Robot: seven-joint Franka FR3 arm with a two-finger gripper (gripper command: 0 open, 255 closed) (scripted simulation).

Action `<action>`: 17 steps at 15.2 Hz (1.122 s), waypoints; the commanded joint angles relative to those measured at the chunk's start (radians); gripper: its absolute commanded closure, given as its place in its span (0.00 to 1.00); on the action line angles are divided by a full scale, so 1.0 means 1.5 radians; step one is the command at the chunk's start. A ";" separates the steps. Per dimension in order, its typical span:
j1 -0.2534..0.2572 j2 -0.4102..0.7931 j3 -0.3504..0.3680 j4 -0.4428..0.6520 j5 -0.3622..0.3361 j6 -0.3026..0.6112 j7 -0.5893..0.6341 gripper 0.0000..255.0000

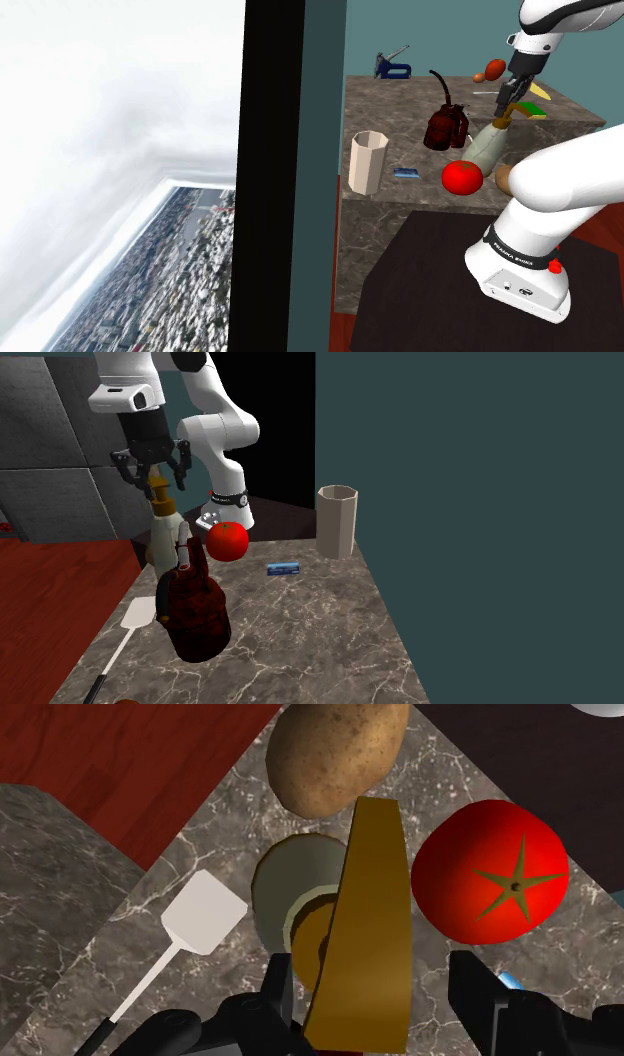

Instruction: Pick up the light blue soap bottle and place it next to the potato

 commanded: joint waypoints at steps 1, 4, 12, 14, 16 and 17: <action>0.000 0.000 0.000 -0.002 0.000 -0.001 0.000 0.00; 0.000 0.000 0.000 -0.001 0.000 -0.002 0.000 0.00; 0.006 -0.013 0.027 0.072 0.021 -0.089 -0.003 0.00; 0.006 -0.013 0.027 0.072 0.021 -0.089 -0.003 0.00; 0.006 -0.013 0.027 0.072 0.021 -0.089 -0.003 0.00; 0.006 -0.013 0.027 0.072 0.021 -0.088 -0.003 0.00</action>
